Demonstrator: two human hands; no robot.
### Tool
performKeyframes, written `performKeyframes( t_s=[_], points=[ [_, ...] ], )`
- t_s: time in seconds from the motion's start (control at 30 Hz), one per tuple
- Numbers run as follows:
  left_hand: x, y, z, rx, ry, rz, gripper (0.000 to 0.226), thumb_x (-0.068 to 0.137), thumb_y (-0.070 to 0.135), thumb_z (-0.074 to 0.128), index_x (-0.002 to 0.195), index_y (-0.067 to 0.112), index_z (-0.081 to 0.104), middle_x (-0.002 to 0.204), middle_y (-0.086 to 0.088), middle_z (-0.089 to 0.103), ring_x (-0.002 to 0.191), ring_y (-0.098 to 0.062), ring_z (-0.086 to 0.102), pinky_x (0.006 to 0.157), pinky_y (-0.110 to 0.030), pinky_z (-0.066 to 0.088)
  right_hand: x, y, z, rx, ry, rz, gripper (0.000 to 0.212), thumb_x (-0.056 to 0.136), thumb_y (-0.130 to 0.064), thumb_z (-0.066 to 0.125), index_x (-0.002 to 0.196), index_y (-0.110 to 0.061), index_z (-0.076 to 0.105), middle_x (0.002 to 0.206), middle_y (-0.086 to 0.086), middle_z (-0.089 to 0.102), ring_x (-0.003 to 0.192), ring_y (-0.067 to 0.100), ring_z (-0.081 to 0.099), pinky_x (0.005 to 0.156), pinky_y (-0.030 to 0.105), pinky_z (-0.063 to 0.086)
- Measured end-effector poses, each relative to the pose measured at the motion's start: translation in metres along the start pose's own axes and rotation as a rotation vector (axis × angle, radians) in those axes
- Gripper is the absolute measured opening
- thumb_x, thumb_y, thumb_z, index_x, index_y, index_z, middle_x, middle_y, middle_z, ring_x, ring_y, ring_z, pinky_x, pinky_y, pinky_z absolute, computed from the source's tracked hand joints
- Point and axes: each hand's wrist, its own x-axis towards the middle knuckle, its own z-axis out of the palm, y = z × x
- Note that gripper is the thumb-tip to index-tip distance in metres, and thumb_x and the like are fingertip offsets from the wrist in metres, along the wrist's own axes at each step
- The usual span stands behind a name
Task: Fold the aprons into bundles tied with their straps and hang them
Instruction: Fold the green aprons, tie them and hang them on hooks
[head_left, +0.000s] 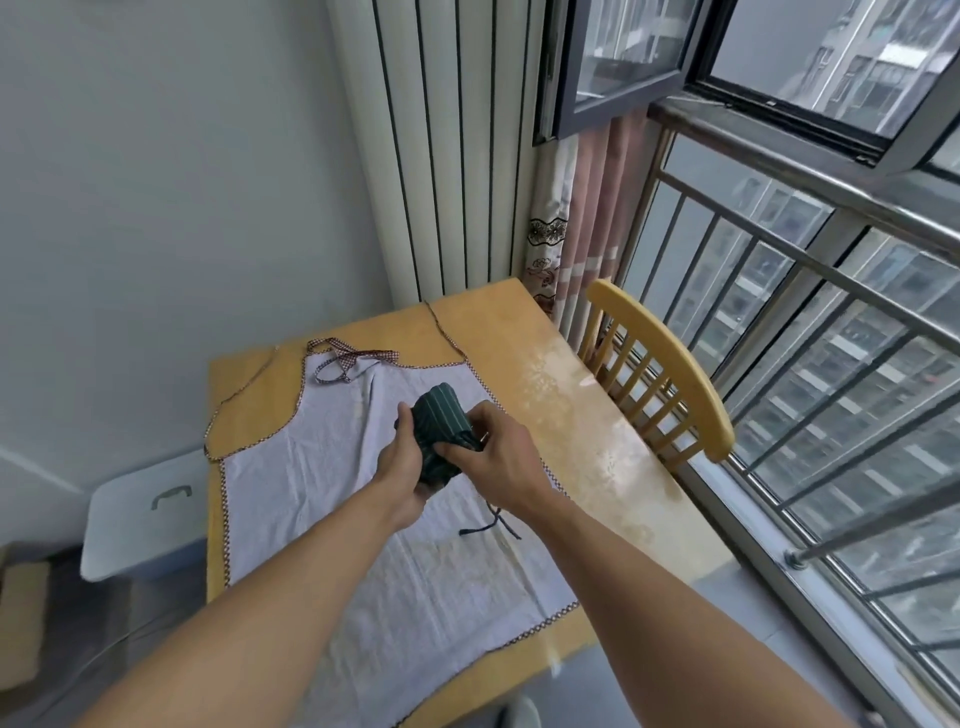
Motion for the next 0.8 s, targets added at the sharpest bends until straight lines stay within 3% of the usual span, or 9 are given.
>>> performKeyframes(
  t_s=[0.1,0.2,0.3,0.37,0.5,0.57,0.63,0.7,0.8],
  points=[
    [0.001,0.003,0.002,-0.068,-0.129,-0.002,0.076,0.088,0.076,0.047,0.126,0.014,0.069,0.12,-0.014,0.074,0.113,-0.028,0.069,0.097,-0.037,0.053,0.008,0.006,-0.016,0.128,-0.051,0.012,0.032,0.082,-0.043,0.08,0.097,-0.021,0.063,0.091,-0.002,0.069,0.084,0.019,0.066,0.078,0.047,0.056],
    [-0.003,0.009,0.002,-0.066,-0.21,-0.003,0.052,0.095,0.054,0.06,0.129,0.015,0.067,0.117,-0.011,0.073,0.1,-0.023,0.065,0.073,-0.029,0.049,0.016,0.014,-0.034,0.214,-0.134,0.054,0.037,0.082,-0.05,0.08,0.097,-0.018,0.069,0.091,0.001,0.074,0.086,0.02,0.071,0.083,0.046,0.058],
    [-0.004,0.015,0.003,-0.058,-0.084,-0.015,0.049,0.09,0.045,0.072,0.128,0.013,0.067,0.12,-0.013,0.071,0.098,-0.024,0.065,0.064,-0.029,0.052,0.021,0.018,-0.042,0.215,-0.201,0.067,0.042,0.09,-0.061,0.065,0.106,-0.022,0.073,0.086,-0.005,0.071,0.072,0.008,0.063,0.074,0.038,0.052],
    [0.0,0.019,0.0,-0.102,0.022,-0.035,0.053,0.085,0.046,0.078,0.124,0.011,0.067,0.118,-0.012,0.069,0.094,-0.022,0.063,0.057,-0.026,0.053,0.023,0.023,-0.041,0.223,-0.204,0.059,0.043,0.101,-0.056,0.05,0.117,-0.023,0.073,0.082,-0.008,0.065,0.062,-0.002,0.053,0.069,0.029,0.042],
    [0.006,0.029,-0.013,-0.187,0.004,-0.13,0.054,0.087,0.048,0.075,0.122,0.008,0.067,0.107,-0.011,0.067,0.084,-0.017,0.061,0.054,-0.021,0.055,0.021,0.034,-0.023,-0.003,-0.145,0.004,0.031,0.108,-0.031,0.048,0.124,-0.017,0.071,0.084,-0.017,0.066,0.061,-0.002,0.053,0.062,0.019,0.039],
    [0.012,0.032,-0.021,-0.193,-0.04,-0.161,0.053,0.087,0.048,0.074,0.12,0.007,0.067,0.103,-0.01,0.066,0.081,-0.016,0.061,0.055,-0.02,0.056,0.02,0.032,-0.014,0.007,-0.085,0.036,0.028,0.105,-0.032,0.055,0.116,-0.017,0.075,0.087,-0.014,0.068,0.065,-0.002,0.056,0.064,0.02,0.04],
    [0.016,0.037,-0.03,-0.184,-0.086,-0.167,0.053,0.086,0.048,0.076,0.119,0.008,0.068,0.104,-0.009,0.068,0.083,-0.015,0.061,0.058,-0.02,0.054,0.021,0.026,-0.009,0.132,-0.089,0.083,0.028,0.101,-0.038,0.06,0.112,-0.019,0.078,0.078,-0.006,0.07,0.056,0.012,0.055,0.062,0.024,0.042],
    [0.023,0.043,-0.04,-0.173,-0.092,-0.157,0.054,0.083,0.046,0.079,0.121,0.01,0.067,0.113,-0.009,0.07,0.094,-0.017,0.064,0.066,-0.023,0.054,0.024,0.02,-0.008,0.268,-0.08,0.167,0.024,0.098,-0.044,0.063,0.105,-0.029,0.08,0.082,0.003,0.076,0.07,0.031,0.065,0.07,0.036,0.051],
    [0.03,0.051,-0.051,-0.133,-0.097,-0.109,0.057,0.076,0.039,0.084,0.122,0.011,0.067,0.119,-0.011,0.072,0.111,-0.023,0.065,0.085,-0.029,0.054,0.029,0.016,-0.008,0.275,-0.108,0.195,0.017,0.094,-0.042,0.069,0.094,-0.031,0.082,0.094,-0.006,0.079,0.094,0.018,0.073,0.091,0.042,0.055]
  ],
)
